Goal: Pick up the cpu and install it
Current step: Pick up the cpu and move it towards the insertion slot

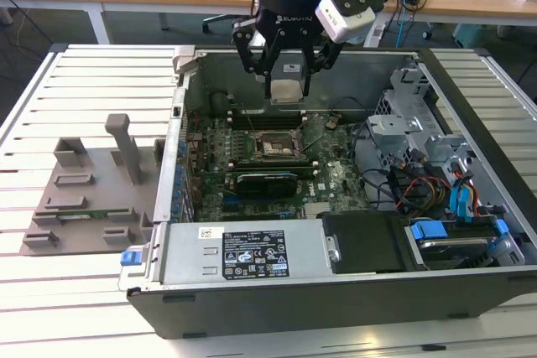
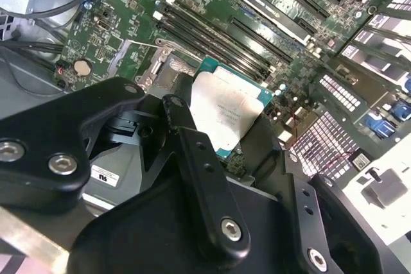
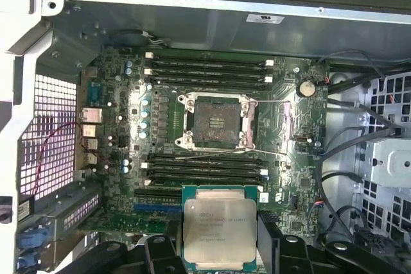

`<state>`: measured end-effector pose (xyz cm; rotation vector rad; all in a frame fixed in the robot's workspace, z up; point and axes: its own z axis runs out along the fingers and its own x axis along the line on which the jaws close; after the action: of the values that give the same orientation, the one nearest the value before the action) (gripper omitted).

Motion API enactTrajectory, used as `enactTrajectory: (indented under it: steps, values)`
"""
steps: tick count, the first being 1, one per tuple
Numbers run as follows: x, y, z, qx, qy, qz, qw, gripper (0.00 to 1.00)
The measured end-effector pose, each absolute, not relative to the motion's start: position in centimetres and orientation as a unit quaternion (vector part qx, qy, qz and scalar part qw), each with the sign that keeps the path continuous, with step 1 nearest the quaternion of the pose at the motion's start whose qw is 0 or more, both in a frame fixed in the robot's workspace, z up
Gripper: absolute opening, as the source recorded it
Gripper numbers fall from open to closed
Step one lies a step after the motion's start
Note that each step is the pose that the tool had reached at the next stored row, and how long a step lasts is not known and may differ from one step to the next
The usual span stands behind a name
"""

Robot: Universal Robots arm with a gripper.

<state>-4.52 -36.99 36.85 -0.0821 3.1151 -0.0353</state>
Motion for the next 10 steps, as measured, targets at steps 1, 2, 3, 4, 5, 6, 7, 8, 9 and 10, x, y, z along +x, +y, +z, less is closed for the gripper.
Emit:
enactTrajectory:
  steps: [1, 2, 3, 4, 5, 6, 7, 8, 9, 10]
  values:
    - [-4.51, -36.99, 36.79, -0.026, 1.000, -0.011, 0.013, 0.55]
    - [-4.50, -36.99, 36.71, -0.026, 1.000, -0.011, 0.013, 0.55]
    - [-4.50, -36.99, 36.66, -0.026, 1.000, -0.011, 0.013, 0.55]
    - [-4.50, -36.99, 36.62, -0.026, 1.000, -0.011, 0.013, 0.55]
    - [-4.50, -36.99, 36.57, -0.026, 1.000, -0.011, 0.013, 0.55]
    - [-4.50, -36.99, 36.54, -0.026, 1.000, -0.011, 0.013, 0.55]
    - [-4.49, -36.99, 36.51, -0.026, 1.000, -0.011, 0.013, 0.55]
    - [-4.49, -36.99, 36.47, -0.026, 1.000, -0.011, 0.013, 0.55]
    - [-4.49, -36.99, 36.45, -0.026, 1.000, -0.011, 0.013, 0.55]
    - [-4.48, -36.99, 36.40, -0.026, 1.000, -0.011, 0.013, 0.55]
